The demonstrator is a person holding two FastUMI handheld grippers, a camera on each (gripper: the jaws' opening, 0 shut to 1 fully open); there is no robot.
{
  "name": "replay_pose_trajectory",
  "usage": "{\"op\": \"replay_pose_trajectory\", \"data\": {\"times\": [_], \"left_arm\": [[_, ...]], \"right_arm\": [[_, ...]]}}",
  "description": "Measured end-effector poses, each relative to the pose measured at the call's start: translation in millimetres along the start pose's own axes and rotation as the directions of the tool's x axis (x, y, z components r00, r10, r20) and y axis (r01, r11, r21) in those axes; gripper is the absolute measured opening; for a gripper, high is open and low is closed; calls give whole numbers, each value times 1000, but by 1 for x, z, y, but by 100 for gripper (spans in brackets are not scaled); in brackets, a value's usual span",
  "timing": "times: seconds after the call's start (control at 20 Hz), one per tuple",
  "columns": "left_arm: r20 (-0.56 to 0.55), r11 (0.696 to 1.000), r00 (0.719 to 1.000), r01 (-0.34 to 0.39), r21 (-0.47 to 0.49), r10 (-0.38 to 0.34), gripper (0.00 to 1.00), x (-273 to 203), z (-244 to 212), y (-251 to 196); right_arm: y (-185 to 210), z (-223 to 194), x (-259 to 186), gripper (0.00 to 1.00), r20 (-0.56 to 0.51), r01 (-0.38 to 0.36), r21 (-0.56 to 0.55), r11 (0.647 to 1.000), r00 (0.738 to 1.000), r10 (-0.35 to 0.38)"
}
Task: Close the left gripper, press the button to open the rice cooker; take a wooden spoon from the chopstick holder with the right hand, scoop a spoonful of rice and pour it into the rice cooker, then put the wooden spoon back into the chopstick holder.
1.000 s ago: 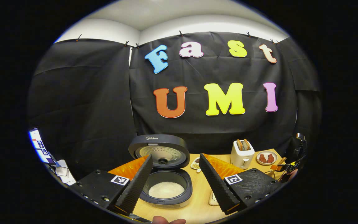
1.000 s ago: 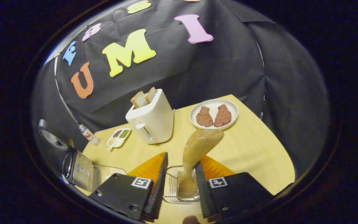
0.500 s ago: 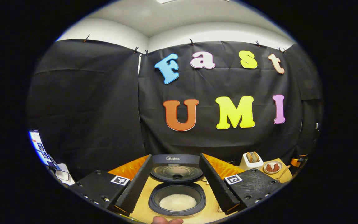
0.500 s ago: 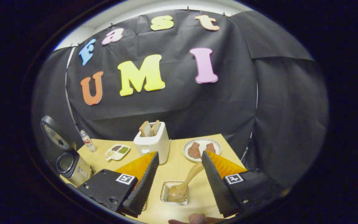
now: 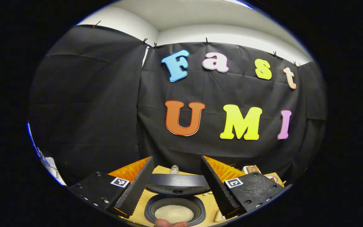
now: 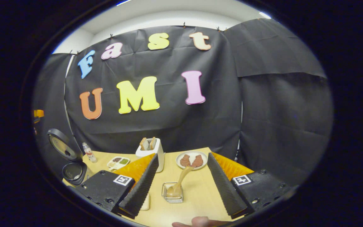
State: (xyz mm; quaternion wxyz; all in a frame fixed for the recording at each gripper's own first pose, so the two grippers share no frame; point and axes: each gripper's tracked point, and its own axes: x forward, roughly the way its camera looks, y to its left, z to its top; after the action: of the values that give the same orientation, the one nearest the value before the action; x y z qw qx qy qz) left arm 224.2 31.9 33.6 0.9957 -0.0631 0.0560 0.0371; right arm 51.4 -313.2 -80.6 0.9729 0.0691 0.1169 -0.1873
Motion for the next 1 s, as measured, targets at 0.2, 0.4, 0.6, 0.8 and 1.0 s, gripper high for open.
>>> {"op": "replay_pose_trajectory", "data": {"times": [0.2, 0.4, 0.6, 0.8, 1.0], "left_arm": [[-132, 999, 991, 30, 29, -26, 95, 41, -36, -7], [-216, 999, 976, 15, 47, -4, 95, 58, -52, 0], [-271, 998, 963, 5, 58, 11, 96, 61, -68, 8], [-332, 999, 943, 18, 45, -2, 98, 47, -80, 8], [-424, 998, 905, 57, 29, -39, 98, 16, -102, 7]], "right_arm": [[-34, -15, -53, 100, -6, 98, 16, 995, 995, -98], [-66, -24, -94, 100, 19, 212, -74, 974, 977, -211], [-46, -32, -108, 100, -6, 180, -112, 977, 983, -182], [-9, -30, -94, 100, -28, 92, -68, 993, 995, -94], [25, -23, -80, 100, -21, 16, -73, 997, 1000, -17]]}}
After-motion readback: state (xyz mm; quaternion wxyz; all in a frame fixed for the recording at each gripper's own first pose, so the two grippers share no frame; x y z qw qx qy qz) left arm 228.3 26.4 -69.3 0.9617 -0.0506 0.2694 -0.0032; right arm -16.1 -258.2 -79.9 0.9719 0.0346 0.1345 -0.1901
